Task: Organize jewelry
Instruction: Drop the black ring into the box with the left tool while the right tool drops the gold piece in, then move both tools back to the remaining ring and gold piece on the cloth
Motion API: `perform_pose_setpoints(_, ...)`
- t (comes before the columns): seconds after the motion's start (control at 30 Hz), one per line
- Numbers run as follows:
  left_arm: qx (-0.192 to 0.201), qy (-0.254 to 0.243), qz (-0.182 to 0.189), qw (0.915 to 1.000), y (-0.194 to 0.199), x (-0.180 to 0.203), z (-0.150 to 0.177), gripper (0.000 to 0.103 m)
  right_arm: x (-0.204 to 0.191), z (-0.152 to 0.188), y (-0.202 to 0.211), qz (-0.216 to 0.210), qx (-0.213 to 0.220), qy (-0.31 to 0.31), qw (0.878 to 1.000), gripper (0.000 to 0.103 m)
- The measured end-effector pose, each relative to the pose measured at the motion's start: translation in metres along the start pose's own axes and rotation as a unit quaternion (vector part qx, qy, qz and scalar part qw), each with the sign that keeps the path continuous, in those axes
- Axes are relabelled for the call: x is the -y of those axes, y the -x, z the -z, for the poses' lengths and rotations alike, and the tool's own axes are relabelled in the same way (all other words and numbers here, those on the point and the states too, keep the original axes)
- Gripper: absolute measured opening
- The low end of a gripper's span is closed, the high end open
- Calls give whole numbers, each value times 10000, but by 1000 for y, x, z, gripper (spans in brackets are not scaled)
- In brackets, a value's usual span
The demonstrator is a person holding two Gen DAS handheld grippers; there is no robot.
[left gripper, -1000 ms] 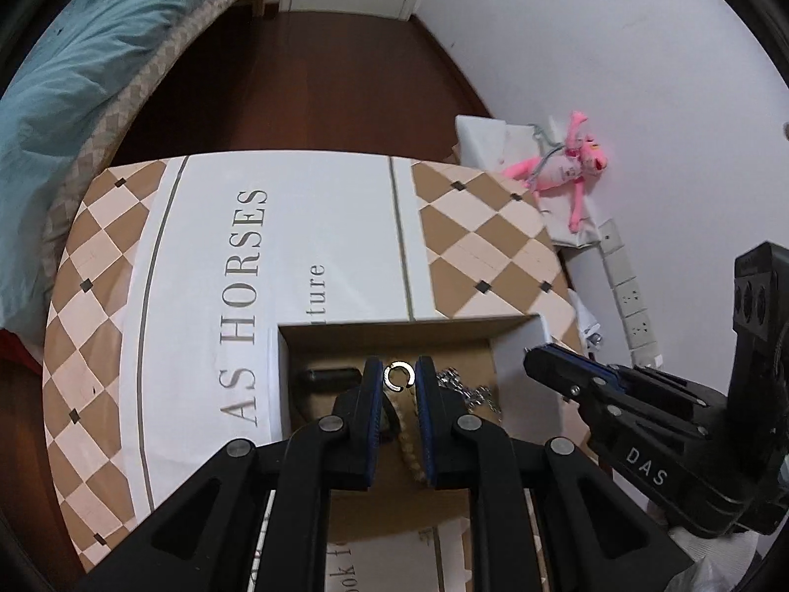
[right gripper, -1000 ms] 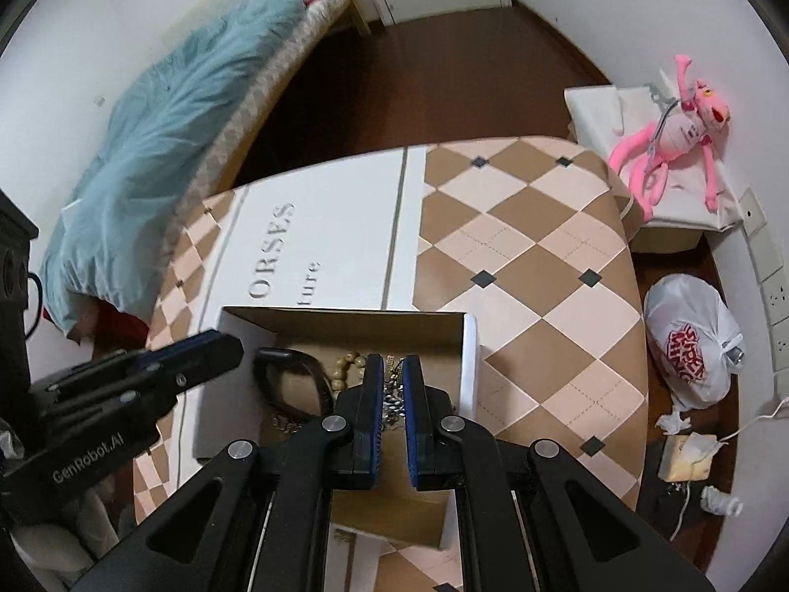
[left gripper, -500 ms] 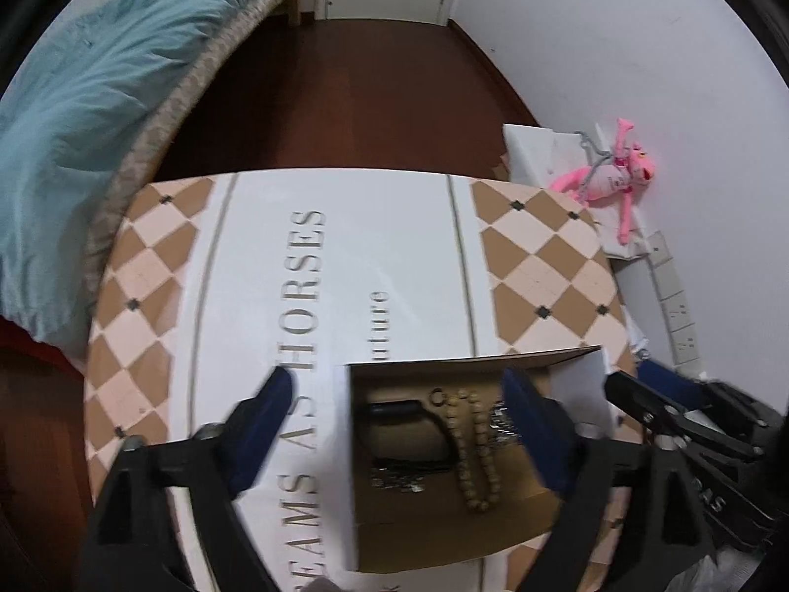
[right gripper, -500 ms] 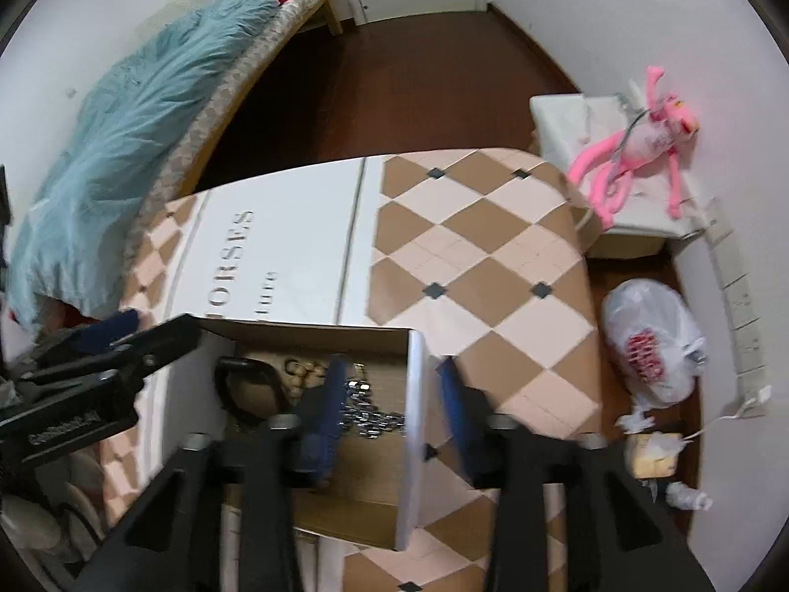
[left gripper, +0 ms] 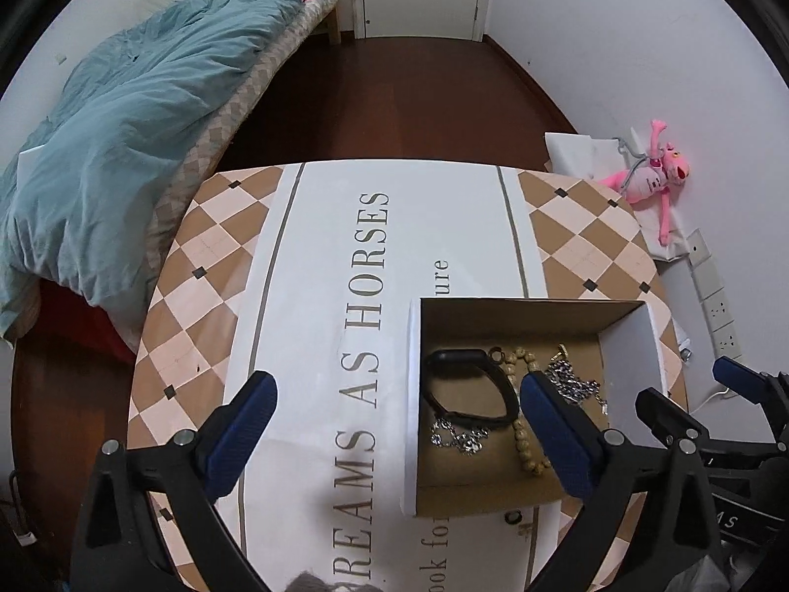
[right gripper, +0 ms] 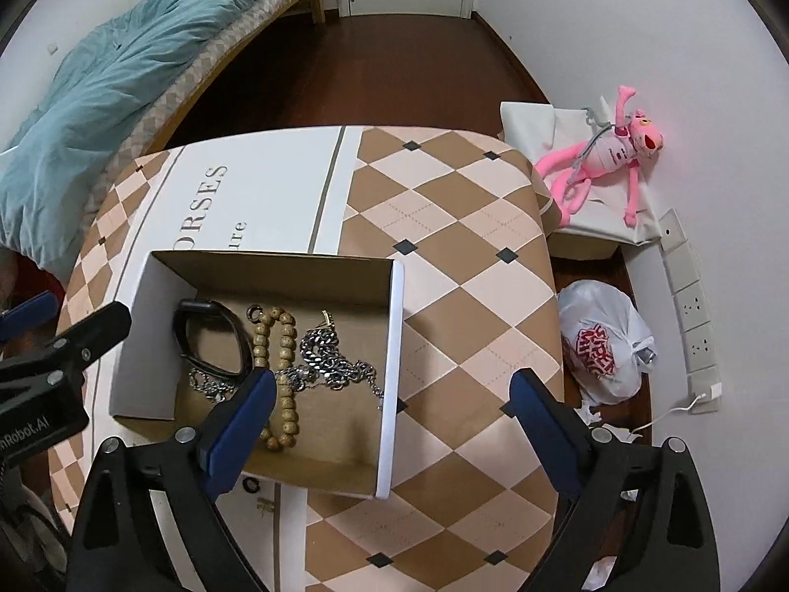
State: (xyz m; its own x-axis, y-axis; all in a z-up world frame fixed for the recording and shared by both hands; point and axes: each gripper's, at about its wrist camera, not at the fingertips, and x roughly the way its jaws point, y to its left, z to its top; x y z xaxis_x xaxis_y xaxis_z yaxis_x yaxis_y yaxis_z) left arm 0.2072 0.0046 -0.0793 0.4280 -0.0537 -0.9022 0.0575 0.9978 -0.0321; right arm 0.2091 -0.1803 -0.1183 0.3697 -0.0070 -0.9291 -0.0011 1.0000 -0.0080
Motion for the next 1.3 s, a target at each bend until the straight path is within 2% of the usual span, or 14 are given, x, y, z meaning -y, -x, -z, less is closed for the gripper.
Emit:
perform_pose_setpoints(0.2, 346, 31, 16, 9994, 35, -2, 6, 101, -3, 8, 36, -95, 372, -15, 9993, 97)
perform_pose_setpoints(0.37, 578, 68, -116, 9982, 55, -8, 27, 101, -12, 36, 54, -293, 564, 27, 9980, 97)
perform_pose_setpoints(0.5, 405, 142, -237, 9988, 44, -19, 66, 101, -23, 74, 45, -478, 542, 26, 9974, 97)
perform_pose_setpoints(0.63, -131, 89, -257, 9995, 7, -28, 106, 101, -32, 106, 14, -726, 256, -105, 9970, 96)
perform_pose_setpoints(0.7, -339, 102, -249, 9991, -9, -31, 122, 101, -36, 116, 1, -770, 197, -103, 9968, 86)
perform_pose_setpoints(0.73, -426, 87, -287, 9986, -17, -33, 129, 101, -40, 121, -6, -789, 164, -71, 9967, 78)
perform_pose_setpoints(0.9, -565, 14, -388, 9976, -32, -40, 144, 101, -58, 128, -24, -844, 169, 61, 9963, 68)
perform_pose_setpoints(1.0, -574, 42, -414, 9975, -33, -45, 143, 101, -67, 129, -32, -847, 145, 128, 9962, 54)
perform_pose_setpoints(1.07, -572, 59, -434, 9974, -34, -48, 142, 101, -75, 130, -35, -615, 229, 300, 9974, 35)
perform_pose_setpoints(1.1, -561, 66, -435, 9975, -34, -49, 145, 101, -79, 131, -34, -467, 294, 400, 9977, 30)
perform_pose_setpoints(1.13, -545, 74, -439, 9975, -34, -50, 144, 101, -81, 132, -33, -394, 323, 458, 9976, 11)
perform_pose_setpoints(1.3, -415, 19, -378, 9984, -29, -42, 140, 101, -59, 133, -23, -604, 346, 143, 9975, 11)
